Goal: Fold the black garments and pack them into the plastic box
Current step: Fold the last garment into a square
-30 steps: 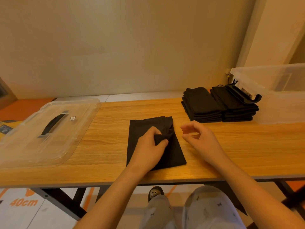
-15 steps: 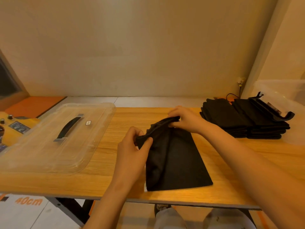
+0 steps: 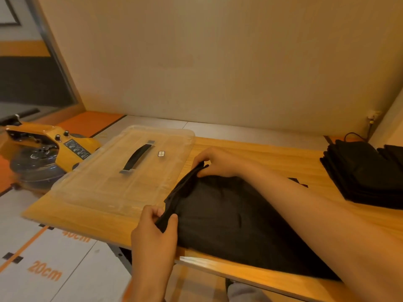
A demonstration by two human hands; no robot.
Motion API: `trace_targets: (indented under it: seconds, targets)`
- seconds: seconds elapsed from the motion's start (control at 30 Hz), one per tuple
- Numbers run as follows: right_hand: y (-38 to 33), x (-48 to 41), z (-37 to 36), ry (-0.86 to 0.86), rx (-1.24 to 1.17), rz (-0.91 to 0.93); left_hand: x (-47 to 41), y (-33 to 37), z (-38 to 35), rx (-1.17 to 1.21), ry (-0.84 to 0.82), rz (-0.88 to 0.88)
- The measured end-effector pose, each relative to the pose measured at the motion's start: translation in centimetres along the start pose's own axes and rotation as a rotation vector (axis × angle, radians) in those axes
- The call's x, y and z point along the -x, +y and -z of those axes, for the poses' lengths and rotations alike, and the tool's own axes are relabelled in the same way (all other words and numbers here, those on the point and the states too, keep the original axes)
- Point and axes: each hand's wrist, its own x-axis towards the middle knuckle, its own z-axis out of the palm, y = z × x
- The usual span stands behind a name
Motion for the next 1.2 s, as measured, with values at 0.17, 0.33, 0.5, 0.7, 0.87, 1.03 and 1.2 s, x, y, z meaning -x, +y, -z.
trace_targets:
  seconds: [0.17,0.33,0.5,0.7,0.87,1.03,1.2]
  targets:
    - [-0.9,-0.9,-0.7,0.004,-0.052,0.043,0.4,0.0,0.0,-0.052,0.066,-0.004]
    - [-1.8,-1.5,-0.4,0.034,-0.127,0.088,1.1,0.3,-0.1,-0.062,0.146,-0.058]
    - [-0.2,-0.5,0.6,0.08,-0.193,0.033,1.8,1.6,-0.5,-0.063,0.173,-0.217]
    - [2.4,4.3,4.9,0.192,-0.217,0.006,4.9,5.2,-5.4,-0.133,0.037,-0.611]
    - [6.3,10.5,7.7,0.255,-0.196,-0.067,8.2,5.9,-11.5,-0.161,-0.181,-0.833]
    - [9.9,14.7,7.2,0.292,-0.164,-0.201,10.3,5.3,-14.9,-0.236,-0.361,-0.929]
    - [11.7,16.5,5.6,0.313,-0.171,-0.255,10.9,4.4,-16.2,-0.324,-0.405,-0.966]
